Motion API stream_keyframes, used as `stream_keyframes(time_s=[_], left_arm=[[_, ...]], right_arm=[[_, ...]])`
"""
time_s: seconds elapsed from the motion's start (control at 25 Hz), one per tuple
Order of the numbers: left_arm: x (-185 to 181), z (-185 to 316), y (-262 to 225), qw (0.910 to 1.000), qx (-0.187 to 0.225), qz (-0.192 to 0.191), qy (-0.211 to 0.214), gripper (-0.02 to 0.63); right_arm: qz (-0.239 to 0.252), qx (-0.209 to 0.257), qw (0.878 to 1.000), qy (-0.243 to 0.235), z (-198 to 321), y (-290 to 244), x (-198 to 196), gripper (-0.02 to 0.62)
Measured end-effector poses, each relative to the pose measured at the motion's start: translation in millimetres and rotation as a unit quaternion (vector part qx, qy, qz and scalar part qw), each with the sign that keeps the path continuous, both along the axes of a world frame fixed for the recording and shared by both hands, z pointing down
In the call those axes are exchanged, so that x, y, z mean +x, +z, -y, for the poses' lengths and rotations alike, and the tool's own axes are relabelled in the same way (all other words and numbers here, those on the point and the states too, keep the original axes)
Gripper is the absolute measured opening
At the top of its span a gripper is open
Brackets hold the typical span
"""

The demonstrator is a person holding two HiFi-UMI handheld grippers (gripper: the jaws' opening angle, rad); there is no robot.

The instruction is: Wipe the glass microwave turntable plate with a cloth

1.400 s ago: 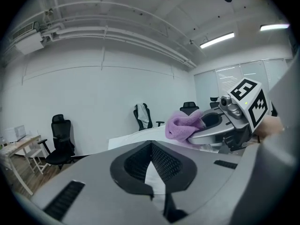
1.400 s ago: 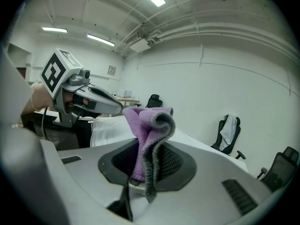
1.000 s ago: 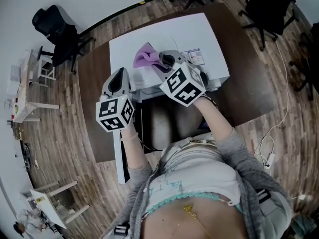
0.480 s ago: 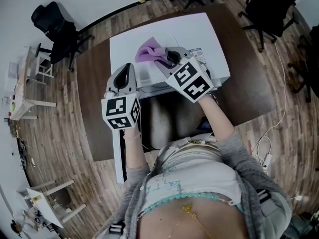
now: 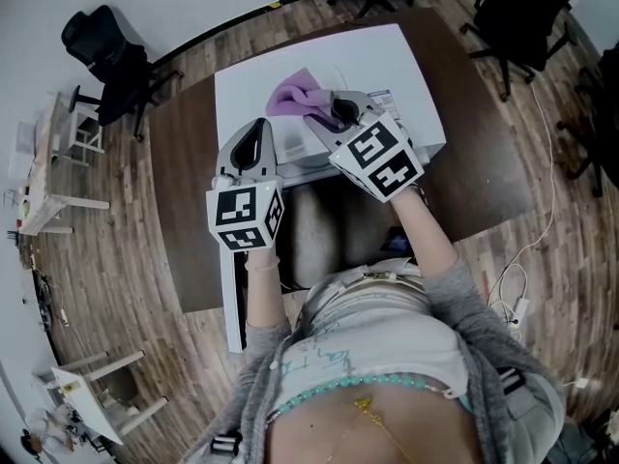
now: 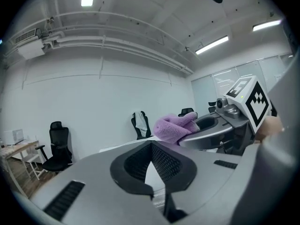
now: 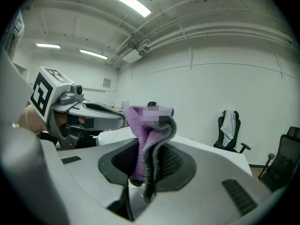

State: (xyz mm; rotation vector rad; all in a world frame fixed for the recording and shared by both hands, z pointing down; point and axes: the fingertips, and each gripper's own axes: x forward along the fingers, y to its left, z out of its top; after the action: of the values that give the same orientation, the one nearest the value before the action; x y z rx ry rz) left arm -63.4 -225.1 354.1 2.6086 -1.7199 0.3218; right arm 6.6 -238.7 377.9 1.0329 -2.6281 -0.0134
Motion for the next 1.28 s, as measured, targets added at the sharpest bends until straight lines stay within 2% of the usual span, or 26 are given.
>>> stream_keyframes(time_s=[0.32, 0.56, 0.84, 1.08, 1.28], left_arm=[[11, -12, -11, 0.9997, 0.014, -0.015, 0.011, 0.012], [20, -25, -17, 0.9995, 0.017, -0.021, 0.019, 0.012], [30, -38, -35, 0.9985, 0.038, -0.028, 0.029, 0.011], [39, -51, -50, 0.9968, 0.063, -0.034, 0.036, 0.012], [46, -59, -63, 0.9951, 0.079, -0.039, 0.045, 0.012]], right_arm=[[0.007, 0.017, 1.000, 0.013, -15, -13, 9, 0.098], [0.030, 0.033, 0.999, 0.005, -38, -34, 6, 0.098], [0.047, 0.068, 0.997, 0.011, -54, -54, 13, 0.098], [0.073, 0.119, 0.990, 0.023, -66, -71, 21, 0.098], [0.084, 0.136, 0.987, 0.023, -73, -84, 20, 0.098]])
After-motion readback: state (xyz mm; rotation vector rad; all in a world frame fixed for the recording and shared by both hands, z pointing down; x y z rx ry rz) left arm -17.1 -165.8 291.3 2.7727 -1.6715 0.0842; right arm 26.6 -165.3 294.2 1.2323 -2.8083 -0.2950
